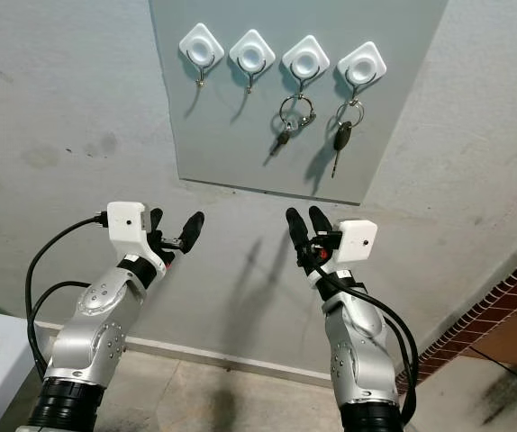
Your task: Hang keys on a hook
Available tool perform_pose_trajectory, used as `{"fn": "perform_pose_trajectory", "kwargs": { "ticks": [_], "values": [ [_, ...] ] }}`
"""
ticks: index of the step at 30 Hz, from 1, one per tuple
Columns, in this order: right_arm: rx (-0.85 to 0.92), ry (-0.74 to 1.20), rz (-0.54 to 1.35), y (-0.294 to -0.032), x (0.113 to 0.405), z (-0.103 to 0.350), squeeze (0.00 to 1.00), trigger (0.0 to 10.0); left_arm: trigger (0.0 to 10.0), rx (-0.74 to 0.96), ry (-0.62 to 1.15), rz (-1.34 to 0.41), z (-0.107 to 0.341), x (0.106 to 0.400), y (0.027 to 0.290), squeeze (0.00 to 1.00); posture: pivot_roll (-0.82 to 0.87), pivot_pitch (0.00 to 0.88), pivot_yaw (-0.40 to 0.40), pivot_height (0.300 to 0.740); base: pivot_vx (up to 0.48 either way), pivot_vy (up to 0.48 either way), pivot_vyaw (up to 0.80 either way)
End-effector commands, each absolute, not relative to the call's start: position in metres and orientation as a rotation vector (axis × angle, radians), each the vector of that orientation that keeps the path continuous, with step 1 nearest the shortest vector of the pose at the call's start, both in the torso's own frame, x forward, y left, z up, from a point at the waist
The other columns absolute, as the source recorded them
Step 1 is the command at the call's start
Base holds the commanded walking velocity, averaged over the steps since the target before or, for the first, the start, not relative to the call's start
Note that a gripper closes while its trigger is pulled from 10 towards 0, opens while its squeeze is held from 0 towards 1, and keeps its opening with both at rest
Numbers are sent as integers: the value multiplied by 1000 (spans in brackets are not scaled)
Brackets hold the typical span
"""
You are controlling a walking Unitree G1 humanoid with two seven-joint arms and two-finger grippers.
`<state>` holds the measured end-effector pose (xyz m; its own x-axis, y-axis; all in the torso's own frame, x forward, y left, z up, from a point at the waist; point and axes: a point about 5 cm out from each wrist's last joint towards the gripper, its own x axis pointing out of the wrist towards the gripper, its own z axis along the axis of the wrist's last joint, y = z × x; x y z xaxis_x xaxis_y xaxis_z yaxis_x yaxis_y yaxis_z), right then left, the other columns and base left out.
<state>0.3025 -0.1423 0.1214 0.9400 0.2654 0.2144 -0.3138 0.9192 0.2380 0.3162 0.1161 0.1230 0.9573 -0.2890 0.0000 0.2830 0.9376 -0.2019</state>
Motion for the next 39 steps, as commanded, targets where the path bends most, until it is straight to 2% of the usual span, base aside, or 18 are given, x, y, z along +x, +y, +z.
{"fn": "perform_pose_trajectory", "kwargs": {
  "ticks": [1,6,14,15,21,23,27,30,37,39],
  "values": [
    [258,-181,279,-145,304,120,0,10000,10000,-183,24,-289,120,319,118,0,-2,0,-3,740,0,0,0],
    [221,-62,247,-151,301,84,0,10000,10000,-139,96,-263,84,317,122,0,2,0,-6,740,0,0,0],
    [92,205,205,-162,284,23,0,10000,10000,-134,378,-223,14,295,130,0,-5,0,-3,740,0,0,0],
    [73,300,195,-165,275,5,0,10000,10000,-146,465,-213,-4,282,131,0,-9,0,-2,740,0,0,0],
    [39,491,159,-173,250,-28,0,10000,10000,-119,603,-202,-33,258,134,0,-8,0,-5,740,0,0,0],
    [-15,614,139,-178,230,-48,0,10000,10000,-101,694,-182,-50,238,139,0,-6,0,-7,740,0,0,0],
    [-23,689,127,-181,214,-60,0,10000,10000,-100,767,-162,-62,222,144,0,-6,0,-7,740,0,0,0],
    [-41,815,99,-187,187,-77,0,10000,10000,-113,863,-95,-77,198,155,0,-11,0,-5,740,0,0,0],
    [-16,941,17,-196,155,-92,0,10000,10000,-106,899,-88,-85,182,159,0,-16,0,2,740,0,0,0],
    [-44,979,48,-192,144,-97,0,10000,10000,-95,913,-94,-87,177,159,0,-9,0,-2,740,0,0,0]
  ]
}}
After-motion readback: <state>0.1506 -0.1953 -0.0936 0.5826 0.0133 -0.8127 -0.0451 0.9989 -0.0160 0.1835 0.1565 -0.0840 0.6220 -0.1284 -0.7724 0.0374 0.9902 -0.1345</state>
